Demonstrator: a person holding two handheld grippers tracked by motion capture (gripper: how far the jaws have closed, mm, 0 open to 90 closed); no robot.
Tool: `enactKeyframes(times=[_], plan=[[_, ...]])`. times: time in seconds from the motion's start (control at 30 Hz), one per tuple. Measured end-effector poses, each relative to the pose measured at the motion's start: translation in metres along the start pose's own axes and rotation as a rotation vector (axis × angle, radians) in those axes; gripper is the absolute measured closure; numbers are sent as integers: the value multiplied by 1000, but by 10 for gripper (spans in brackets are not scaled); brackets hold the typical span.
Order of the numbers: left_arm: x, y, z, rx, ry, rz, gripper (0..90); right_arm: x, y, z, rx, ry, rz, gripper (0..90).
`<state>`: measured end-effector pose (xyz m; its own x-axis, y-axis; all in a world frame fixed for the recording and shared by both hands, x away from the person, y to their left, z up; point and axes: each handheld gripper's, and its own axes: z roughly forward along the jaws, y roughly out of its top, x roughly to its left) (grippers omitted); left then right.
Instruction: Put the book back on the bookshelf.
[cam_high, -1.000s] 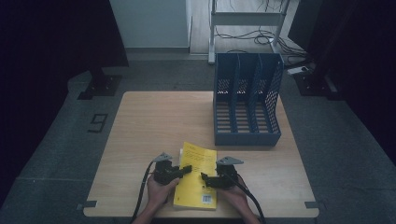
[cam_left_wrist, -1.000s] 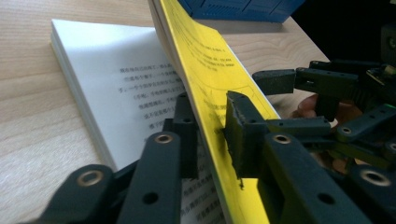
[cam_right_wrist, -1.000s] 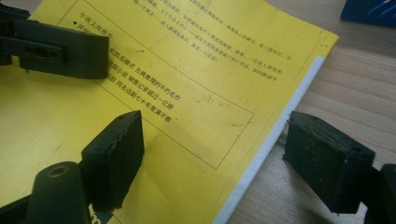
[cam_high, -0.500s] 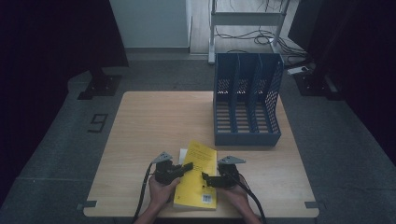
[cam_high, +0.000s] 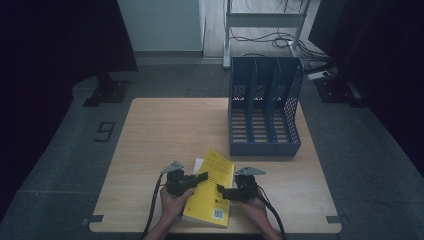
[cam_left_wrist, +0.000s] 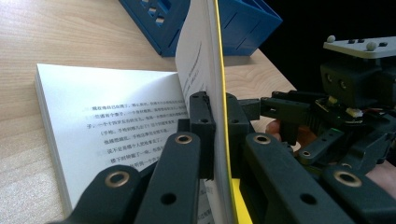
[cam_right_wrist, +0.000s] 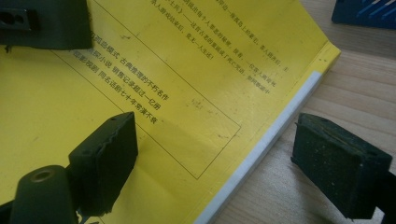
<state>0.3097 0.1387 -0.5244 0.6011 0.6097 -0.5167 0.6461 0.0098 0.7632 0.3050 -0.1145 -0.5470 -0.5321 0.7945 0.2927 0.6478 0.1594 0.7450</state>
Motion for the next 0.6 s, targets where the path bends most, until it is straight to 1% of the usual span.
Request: enactKeyframes(times=[0.13,0.4,0.6], plan=[[-2,2,-2,-10,-6,5,868,-1,0,-1,-4,17,11,137],[-8,5,-7,-23,-15,28,868,-3,1,-4,-18,20,18,134],[-10,7,-10,-25,-19,42,868,-4,2,-5,-24,23,24,130]])
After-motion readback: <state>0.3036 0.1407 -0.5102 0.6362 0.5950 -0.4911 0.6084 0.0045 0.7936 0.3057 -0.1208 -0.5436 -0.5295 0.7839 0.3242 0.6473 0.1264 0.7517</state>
